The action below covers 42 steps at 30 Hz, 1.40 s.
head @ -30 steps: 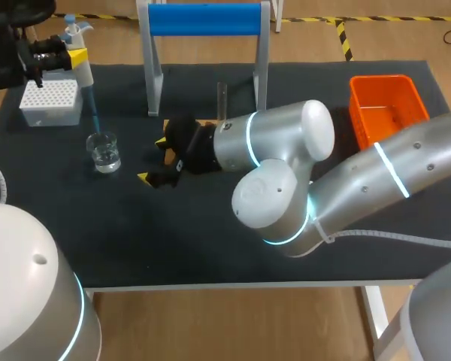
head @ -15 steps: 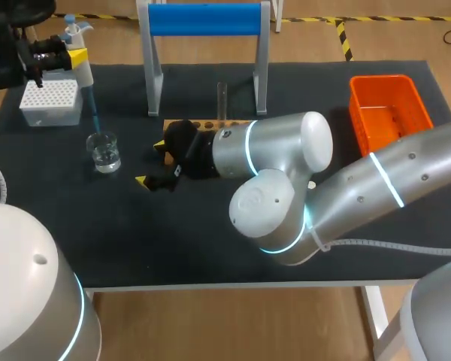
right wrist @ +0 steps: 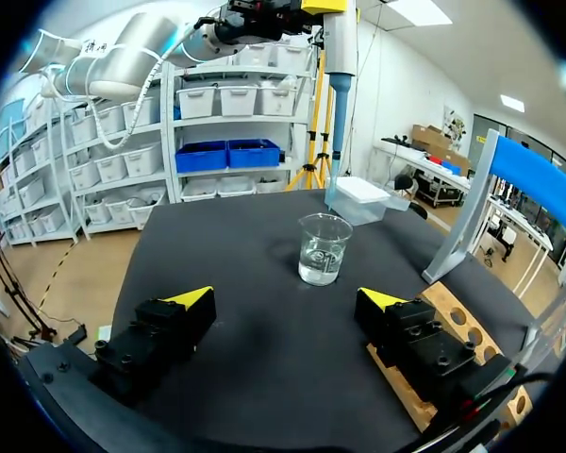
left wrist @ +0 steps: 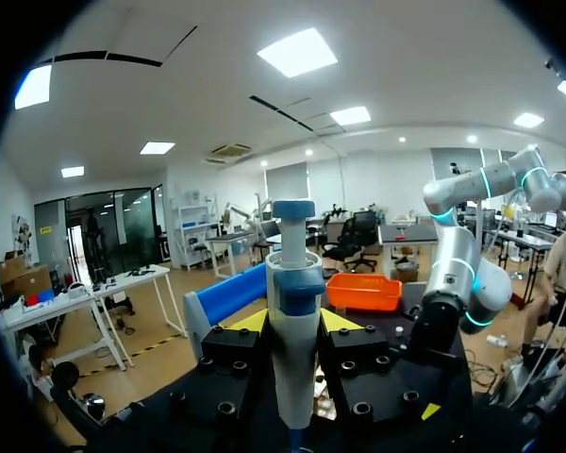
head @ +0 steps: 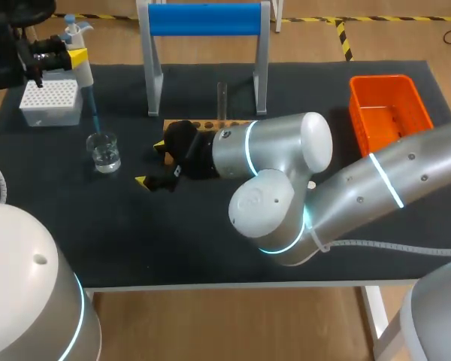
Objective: Invert the test tube, pick up the pipette, mount the tip to pipette, aspirate from beaker and dispense into the tube, eject the tip, return the pipette, and cap with the stopper.
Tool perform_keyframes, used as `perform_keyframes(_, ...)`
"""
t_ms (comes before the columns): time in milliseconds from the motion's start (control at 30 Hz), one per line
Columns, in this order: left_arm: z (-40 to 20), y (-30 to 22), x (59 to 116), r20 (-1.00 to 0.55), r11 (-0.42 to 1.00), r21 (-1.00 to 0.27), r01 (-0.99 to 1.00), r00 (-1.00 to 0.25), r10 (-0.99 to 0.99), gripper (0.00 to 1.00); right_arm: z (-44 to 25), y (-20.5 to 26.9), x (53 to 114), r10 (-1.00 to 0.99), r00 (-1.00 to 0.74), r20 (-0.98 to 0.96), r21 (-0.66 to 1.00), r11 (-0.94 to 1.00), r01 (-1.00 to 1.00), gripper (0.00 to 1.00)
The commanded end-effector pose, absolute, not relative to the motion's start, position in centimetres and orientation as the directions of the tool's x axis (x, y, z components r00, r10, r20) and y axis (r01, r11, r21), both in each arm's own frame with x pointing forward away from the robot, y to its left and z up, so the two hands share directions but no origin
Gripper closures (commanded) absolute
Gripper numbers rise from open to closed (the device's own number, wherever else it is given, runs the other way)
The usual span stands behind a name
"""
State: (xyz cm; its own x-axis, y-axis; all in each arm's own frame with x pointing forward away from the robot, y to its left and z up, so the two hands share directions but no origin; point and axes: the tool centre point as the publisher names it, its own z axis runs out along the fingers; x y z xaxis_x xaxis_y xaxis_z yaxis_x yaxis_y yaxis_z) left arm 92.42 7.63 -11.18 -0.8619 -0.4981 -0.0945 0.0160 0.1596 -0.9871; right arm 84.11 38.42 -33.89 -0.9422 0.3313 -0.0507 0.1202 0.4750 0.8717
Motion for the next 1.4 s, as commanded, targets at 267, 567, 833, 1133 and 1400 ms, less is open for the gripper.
perform_keyframes(267,-11.3,7.6,92.4,-0.096,0.158,-0.987,0.019,-0.861,-0.5,1.0,-33.8,38.2,84.1,0.33,-0.943,-0.05,0.872,0.475,0.12,0.0)
perform_keyframes(567,-12.3,7.6,92.3,-0.095,0.158,-0.987,0.017,-0.856,-0.507,1.0,-33.8,38.2,84.1,0.33,-0.943,-0.05,0.872,0.475,0.12,0.0)
perform_keyframes(833,-13.7,7.5,92.4,-0.088,0.147,-0.989,0.014,-0.856,-0.509,1.0,-33.8,38.2,84.1,0.33,-0.943,-0.05,0.872,0.475,0.12,0.0)
perform_keyframes(1133,-14.7,7.6,92.5,-0.094,0.154,-0.988,0.016,-0.85,-0.518,1.0,-33.8,38.2,84.1,0.33,-0.943,-0.05,0.872,0.475,0.12,0.0)
perform_keyframes(1400,-15.3,7.6,92.6,-0.107,0.159,-0.987,0.026,-0.846,-0.522,1.0,-33.8,38.2,84.1,0.33,-0.943,-0.05,0.872,0.475,0.12,0.0)
